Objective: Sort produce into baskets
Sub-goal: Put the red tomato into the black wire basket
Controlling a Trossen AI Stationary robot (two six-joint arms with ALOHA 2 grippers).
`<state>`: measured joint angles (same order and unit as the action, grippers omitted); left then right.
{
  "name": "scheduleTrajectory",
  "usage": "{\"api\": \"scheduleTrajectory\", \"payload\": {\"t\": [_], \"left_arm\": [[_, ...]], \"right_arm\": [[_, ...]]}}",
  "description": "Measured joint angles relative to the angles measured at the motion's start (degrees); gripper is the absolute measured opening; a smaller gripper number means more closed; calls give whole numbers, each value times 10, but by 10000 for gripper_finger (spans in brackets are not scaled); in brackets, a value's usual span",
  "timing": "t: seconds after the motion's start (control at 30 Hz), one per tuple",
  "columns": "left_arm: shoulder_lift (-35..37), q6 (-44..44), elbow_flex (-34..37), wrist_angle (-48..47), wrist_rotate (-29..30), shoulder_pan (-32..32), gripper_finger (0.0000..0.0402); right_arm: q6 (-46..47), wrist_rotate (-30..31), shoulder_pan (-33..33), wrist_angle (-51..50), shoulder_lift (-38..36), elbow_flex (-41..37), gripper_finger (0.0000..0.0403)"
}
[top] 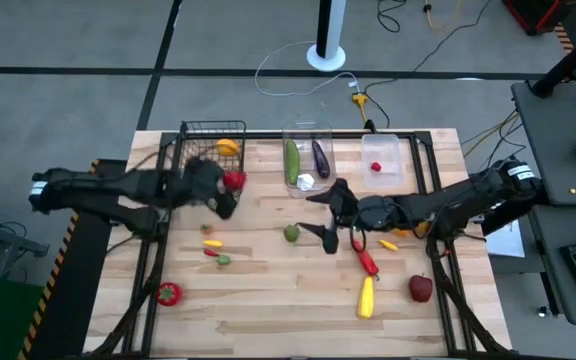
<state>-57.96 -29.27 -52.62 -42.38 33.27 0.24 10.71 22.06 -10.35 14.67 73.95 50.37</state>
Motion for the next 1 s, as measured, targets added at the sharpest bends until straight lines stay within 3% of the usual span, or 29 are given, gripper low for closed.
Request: {"api": "scheduleTrajectory", "payload": {"t": [0.17, 0.33, 0.47, 0.67, 0.9, 1.0], "left_arm": [[-26, 47, -43, -92, 4, 117, 286], [-44, 93, -43, -114, -54, 227, 286], [-63, 115, -42, -155, -64, 285, 286], [-110, 166, -42, -161, -119, 353, 286], [-190, 187, -41, -131, -121, 373, 286], [-225, 188, -41, -124, -118, 376, 286]], "right_arm": [[2, 0, 30, -28, 4, 0, 345], [3, -1, 47, -42, 7, 0, 345], [3, -2, 48, -54, 11, 0, 345], [-6, -2, 53, -55, 11, 0, 345], [-28, -4, 101, -58, 11, 0, 345], [-26, -35, 126, -71, 11, 0, 345]]}}
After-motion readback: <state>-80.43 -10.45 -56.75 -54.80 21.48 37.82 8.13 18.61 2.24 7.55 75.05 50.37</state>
